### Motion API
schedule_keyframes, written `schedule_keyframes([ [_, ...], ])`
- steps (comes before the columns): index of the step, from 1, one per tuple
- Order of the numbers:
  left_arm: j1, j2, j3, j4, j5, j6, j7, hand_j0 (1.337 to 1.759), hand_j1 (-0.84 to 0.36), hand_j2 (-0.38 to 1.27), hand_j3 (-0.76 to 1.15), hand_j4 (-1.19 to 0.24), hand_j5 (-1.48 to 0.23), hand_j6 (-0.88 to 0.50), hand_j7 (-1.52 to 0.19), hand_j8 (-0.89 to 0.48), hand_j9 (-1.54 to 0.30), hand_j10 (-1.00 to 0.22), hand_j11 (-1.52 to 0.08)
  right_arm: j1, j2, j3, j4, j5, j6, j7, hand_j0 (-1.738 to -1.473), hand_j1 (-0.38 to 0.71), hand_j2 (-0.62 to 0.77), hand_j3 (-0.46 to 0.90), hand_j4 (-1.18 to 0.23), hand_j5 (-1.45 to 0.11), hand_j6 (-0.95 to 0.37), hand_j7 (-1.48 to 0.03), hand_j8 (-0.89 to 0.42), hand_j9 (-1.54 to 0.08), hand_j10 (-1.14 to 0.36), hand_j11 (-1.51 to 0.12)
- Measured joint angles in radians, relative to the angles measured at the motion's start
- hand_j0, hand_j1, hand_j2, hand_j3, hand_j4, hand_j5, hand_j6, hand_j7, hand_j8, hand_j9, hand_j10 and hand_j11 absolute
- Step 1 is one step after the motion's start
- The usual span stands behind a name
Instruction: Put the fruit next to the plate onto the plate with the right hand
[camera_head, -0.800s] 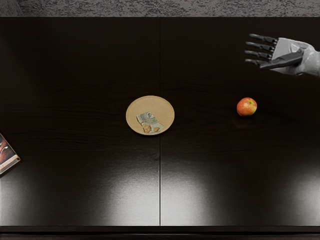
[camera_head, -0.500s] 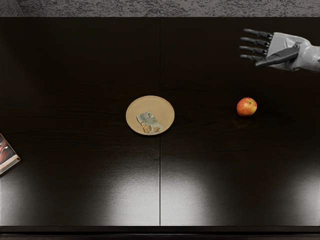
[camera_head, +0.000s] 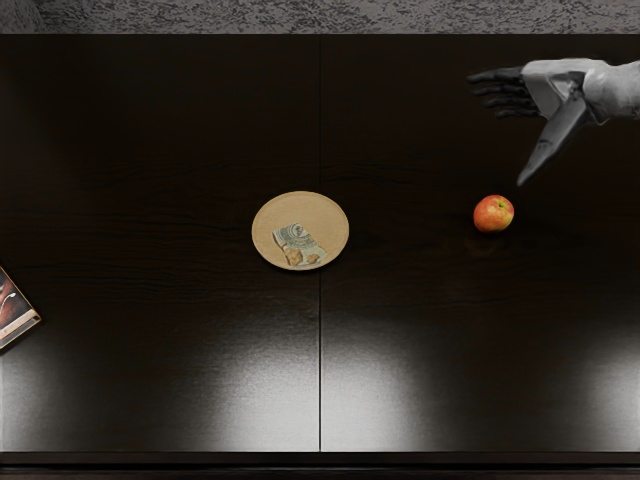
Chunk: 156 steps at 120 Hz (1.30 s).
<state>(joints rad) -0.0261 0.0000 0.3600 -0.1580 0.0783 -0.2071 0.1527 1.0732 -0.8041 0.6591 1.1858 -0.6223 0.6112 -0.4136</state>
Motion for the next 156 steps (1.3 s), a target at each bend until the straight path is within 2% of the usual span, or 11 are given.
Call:
schedule_keyframes([
  [17, 0.000, 0.000, 0.000, 0.000, 0.000, 0.000, 0.000, 1.658, 0.07, 0.05, 0.00, -0.23, -0.30, -0.23, -0.30, -0.23, -0.30, -0.23, -0.30, -0.017, -0.012, -0.038, 0.121, -0.083, -0.002, -0.043, -1.658, -0.30, -0.01, 0.00, -0.04, -0.05, -0.04, -0.05, -0.04, -0.05, -0.04, -0.05],
  [38, 0.000, 0.000, 0.000, 0.000, 0.000, 0.000, 0.000, 1.658, 0.07, 0.05, 0.00, -0.23, -0.30, -0.23, -0.30, -0.23, -0.30, -0.23, -0.30, -0.049, -0.016, -0.054, 0.172, -0.107, -0.064, -0.079, -1.658, -0.30, -0.01, 0.00, -0.05, -0.06, -0.05, -0.05, -0.05, -0.06, -0.04, -0.05],
  [66, 0.000, 0.000, 0.000, 0.000, 0.000, 0.000, 0.000, 1.658, 0.07, 0.05, 0.00, -0.23, -0.30, -0.23, -0.30, -0.23, -0.30, -0.23, -0.30, -0.079, -0.016, -0.089, 0.251, -0.240, -0.248, -0.105, -1.658, -0.30, -0.01, 0.00, -0.05, -0.06, -0.05, -0.06, -0.05, -0.06, -0.05, -0.06],
  [101, 0.000, 0.000, 0.000, 0.000, 0.000, 0.000, 0.000, 1.658, 0.07, 0.05, 0.00, -0.23, -0.30, -0.23, -0.30, -0.23, -0.30, -0.23, -0.30, -0.083, -0.007, -0.180, 0.283, -0.342, -0.409, -0.134, -1.658, -0.28, -0.01, 0.00, -0.06, -0.08, -0.07, -0.08, -0.06, -0.08, -0.06, -0.08],
  [135, 0.000, 0.000, 0.000, 0.000, 0.000, 0.000, 0.000, 1.658, 0.07, 0.05, 0.00, -0.23, -0.30, -0.23, -0.30, -0.23, -0.30, -0.23, -0.30, -0.082, 0.011, -0.237, 0.284, -0.363, -0.525, -0.151, -1.658, -0.27, -0.01, 0.00, -0.07, -0.09, -0.07, -0.08, -0.07, -0.09, -0.07, -0.08],
  [156, 0.000, 0.000, 0.000, 0.000, 0.000, 0.000, 0.000, 1.658, 0.07, 0.05, 0.00, -0.23, -0.30, -0.23, -0.30, -0.23, -0.30, -0.23, -0.30, -0.085, 0.044, -0.268, 0.281, -0.389, -0.593, -0.175, -1.658, -0.21, -0.02, 0.00, -0.12, -0.16, -0.13, -0.15, -0.12, -0.15, -0.12, -0.15],
])
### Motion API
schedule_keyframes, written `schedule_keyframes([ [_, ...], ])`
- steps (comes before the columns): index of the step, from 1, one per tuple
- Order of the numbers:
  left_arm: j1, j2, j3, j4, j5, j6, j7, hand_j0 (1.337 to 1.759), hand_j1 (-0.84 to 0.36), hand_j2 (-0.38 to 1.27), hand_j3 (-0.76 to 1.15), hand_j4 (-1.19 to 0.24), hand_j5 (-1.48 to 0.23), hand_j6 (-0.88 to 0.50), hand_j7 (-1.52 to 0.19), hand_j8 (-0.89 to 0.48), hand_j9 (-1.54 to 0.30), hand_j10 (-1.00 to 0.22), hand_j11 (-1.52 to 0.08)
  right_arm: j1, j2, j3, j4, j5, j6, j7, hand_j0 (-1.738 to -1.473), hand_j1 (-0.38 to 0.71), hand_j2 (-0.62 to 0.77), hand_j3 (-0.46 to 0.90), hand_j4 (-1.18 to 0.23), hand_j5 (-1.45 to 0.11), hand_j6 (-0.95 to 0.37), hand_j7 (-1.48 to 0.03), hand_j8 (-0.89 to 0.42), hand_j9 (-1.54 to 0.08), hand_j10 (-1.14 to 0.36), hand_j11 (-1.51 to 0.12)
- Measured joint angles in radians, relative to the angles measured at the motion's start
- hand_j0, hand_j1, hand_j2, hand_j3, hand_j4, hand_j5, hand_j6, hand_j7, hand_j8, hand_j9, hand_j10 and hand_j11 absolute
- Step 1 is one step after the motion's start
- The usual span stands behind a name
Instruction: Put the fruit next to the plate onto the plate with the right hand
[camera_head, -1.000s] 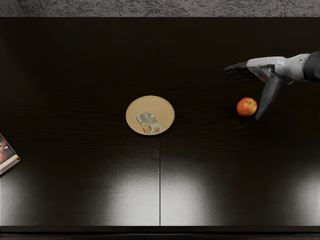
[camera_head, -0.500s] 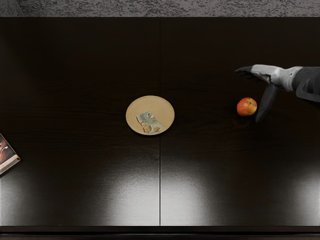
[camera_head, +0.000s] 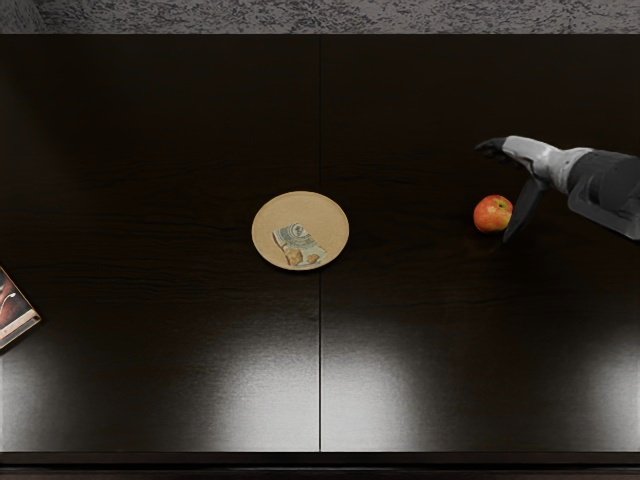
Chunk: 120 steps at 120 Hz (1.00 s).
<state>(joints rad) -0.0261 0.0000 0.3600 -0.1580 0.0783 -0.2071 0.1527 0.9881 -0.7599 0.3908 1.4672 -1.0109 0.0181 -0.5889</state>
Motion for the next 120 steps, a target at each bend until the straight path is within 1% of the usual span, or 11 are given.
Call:
schedule_keyframes([
  [31, 0.000, 0.000, 0.000, 0.000, 0.000, 0.000, 0.000, 1.658, 0.07, 0.05, 0.00, -0.23, -0.30, -0.23, -0.30, -0.23, -0.30, -0.23, -0.30, -0.003, 0.049, -0.055, -0.017, -0.074, -0.096, -0.018, -1.658, -0.17, -0.03, 0.00, -0.16, -0.20, -0.16, -0.20, -0.16, -0.20, -0.16, -0.20],
  [59, 0.000, 0.000, 0.000, 0.000, 0.000, 0.000, 0.000, 1.658, 0.07, 0.05, 0.00, -0.23, -0.30, -0.23, -0.30, -0.23, -0.30, -0.23, -0.30, -0.018, 0.077, -0.095, -0.023, -0.136, -0.164, -0.022, -1.658, -0.15, -0.03, 0.00, -0.18, -0.22, -0.18, -0.22, -0.18, -0.22, -0.17, -0.22],
  [105, 0.000, 0.000, 0.000, 0.000, 0.000, 0.000, 0.000, 1.658, 0.07, 0.05, 0.00, -0.23, -0.30, -0.23, -0.30, -0.23, -0.30, -0.23, -0.30, -0.060, 0.091, -0.101, -0.025, -0.190, -0.203, -0.022, -1.658, -0.08, -0.04, 0.00, -0.23, -0.30, -0.23, -0.29, -0.23, -0.30, -0.23, -0.30],
  [120, 0.000, 0.000, 0.000, 0.000, 0.000, 0.000, 0.000, 1.658, 0.07, 0.05, 0.00, -0.23, -0.30, -0.23, -0.30, -0.23, -0.30, -0.23, -0.30, -0.071, 0.107, -0.101, -0.041, -0.205, -0.207, -0.022, -1.658, -0.06, -0.05, 0.00, -0.25, -0.32, -0.25, -0.32, -0.25, -0.32, -0.25, -0.32],
])
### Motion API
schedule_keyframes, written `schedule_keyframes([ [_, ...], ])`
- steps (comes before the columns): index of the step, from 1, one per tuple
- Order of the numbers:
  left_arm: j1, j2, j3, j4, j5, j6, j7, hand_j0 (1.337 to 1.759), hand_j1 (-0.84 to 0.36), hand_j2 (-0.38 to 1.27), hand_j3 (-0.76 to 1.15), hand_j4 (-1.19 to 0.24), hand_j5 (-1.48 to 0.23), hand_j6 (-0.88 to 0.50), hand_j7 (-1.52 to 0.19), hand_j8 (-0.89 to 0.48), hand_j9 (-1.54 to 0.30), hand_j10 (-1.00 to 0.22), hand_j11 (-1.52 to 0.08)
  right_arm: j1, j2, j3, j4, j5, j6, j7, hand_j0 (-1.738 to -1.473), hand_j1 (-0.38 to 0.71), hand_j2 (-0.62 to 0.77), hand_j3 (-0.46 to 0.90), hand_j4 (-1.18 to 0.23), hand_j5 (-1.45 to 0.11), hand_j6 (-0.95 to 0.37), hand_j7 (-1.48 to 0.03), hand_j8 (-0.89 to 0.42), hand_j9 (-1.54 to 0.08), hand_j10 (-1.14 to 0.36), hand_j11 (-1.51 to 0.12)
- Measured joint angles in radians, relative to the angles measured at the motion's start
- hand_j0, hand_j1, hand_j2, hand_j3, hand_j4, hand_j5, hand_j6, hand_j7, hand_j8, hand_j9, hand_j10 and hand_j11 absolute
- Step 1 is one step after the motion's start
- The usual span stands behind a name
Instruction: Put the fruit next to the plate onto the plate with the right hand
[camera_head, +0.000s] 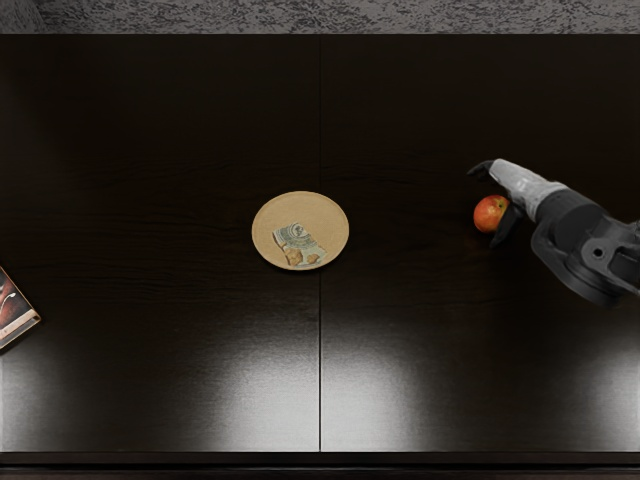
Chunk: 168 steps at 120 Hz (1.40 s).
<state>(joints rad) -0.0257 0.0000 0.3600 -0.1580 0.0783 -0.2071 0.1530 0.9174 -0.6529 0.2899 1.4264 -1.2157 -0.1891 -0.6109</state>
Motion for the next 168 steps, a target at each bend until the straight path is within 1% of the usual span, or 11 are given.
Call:
schedule_keyframes([
  [83, 0.000, 0.000, 0.000, 0.000, 0.000, 0.000, 0.000, 1.658, 0.07, 0.05, 0.00, -0.23, -0.30, -0.23, -0.30, -0.23, -0.30, -0.23, -0.30, -0.011, 0.015, -0.024, -0.041, -0.027, -0.015, 0.000, -1.658, 0.05, -0.06, 0.00, -0.34, -0.43, -0.34, -0.43, -0.34, -0.43, -0.34, -0.43],
  [133, 0.000, 0.000, 0.000, 0.000, 0.000, 0.000, 0.000, 1.658, 0.07, 0.05, 0.00, -0.23, -0.30, -0.23, -0.30, -0.23, -0.30, -0.23, -0.30, -0.010, 0.019, -0.056, -0.055, -0.051, -0.082, 0.000, -1.658, 0.10, -0.07, 0.00, -0.38, -0.49, -0.38, -0.48, -0.38, -0.49, -0.38, -0.49],
  [168, 0.000, 0.000, 0.000, 0.000, 0.000, 0.000, 0.000, 1.658, 0.07, 0.05, 0.00, -0.23, -0.30, -0.23, -0.30, -0.23, -0.30, -0.23, -0.30, -0.011, 0.035, -0.065, -0.065, -0.055, -0.093, 0.000, -1.658, 0.13, -0.08, 0.00, -0.41, -0.53, -0.41, -0.53, -0.41, -0.53, -0.41, -0.53],
])
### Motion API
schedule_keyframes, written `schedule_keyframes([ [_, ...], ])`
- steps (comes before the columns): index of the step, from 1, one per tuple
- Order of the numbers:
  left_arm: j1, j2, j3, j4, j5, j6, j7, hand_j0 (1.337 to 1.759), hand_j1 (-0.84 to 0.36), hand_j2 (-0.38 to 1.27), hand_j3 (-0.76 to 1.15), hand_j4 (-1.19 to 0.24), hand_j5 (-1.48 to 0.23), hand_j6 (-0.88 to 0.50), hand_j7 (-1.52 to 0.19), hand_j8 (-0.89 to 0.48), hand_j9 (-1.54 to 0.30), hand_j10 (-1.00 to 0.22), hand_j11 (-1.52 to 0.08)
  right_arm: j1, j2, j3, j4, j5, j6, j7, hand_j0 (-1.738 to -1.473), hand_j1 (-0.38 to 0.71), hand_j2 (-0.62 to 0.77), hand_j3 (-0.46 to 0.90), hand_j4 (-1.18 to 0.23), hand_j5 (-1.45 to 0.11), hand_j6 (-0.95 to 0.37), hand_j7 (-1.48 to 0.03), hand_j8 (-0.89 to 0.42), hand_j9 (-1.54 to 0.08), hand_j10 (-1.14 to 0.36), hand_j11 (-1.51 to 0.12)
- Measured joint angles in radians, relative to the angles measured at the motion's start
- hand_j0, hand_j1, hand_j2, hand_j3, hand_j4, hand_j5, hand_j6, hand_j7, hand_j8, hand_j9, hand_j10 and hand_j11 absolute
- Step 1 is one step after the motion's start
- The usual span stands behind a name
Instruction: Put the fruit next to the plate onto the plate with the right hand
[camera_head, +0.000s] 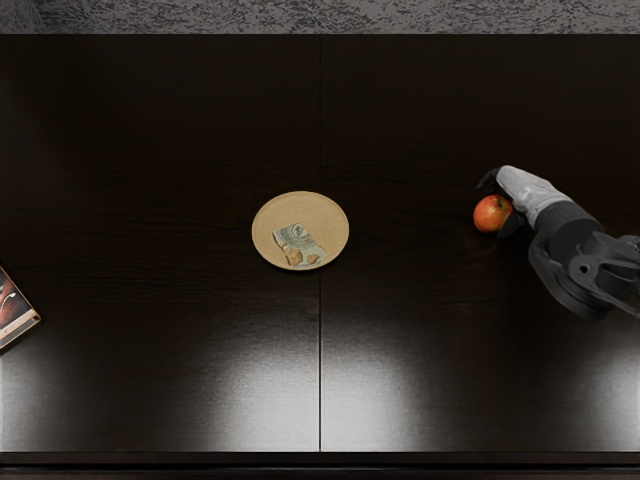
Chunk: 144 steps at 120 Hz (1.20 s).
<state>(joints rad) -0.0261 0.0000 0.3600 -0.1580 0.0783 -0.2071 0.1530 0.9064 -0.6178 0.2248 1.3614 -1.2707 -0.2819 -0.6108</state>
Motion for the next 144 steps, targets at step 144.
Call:
schedule_keyframes([
  [144, 0.000, 0.000, 0.000, 0.000, 0.000, 0.000, 0.000, 1.658, 0.07, 0.05, 0.00, -0.23, -0.30, -0.23, -0.30, -0.23, -0.30, -0.23, -0.30, -0.009, 0.063, -0.026, -0.105, -0.007, -0.018, 0.027, -1.651, 0.27, 0.06, 0.12, -0.58, -0.84, -0.39, -0.87, -0.42, -0.87, -0.69, -0.87],
])
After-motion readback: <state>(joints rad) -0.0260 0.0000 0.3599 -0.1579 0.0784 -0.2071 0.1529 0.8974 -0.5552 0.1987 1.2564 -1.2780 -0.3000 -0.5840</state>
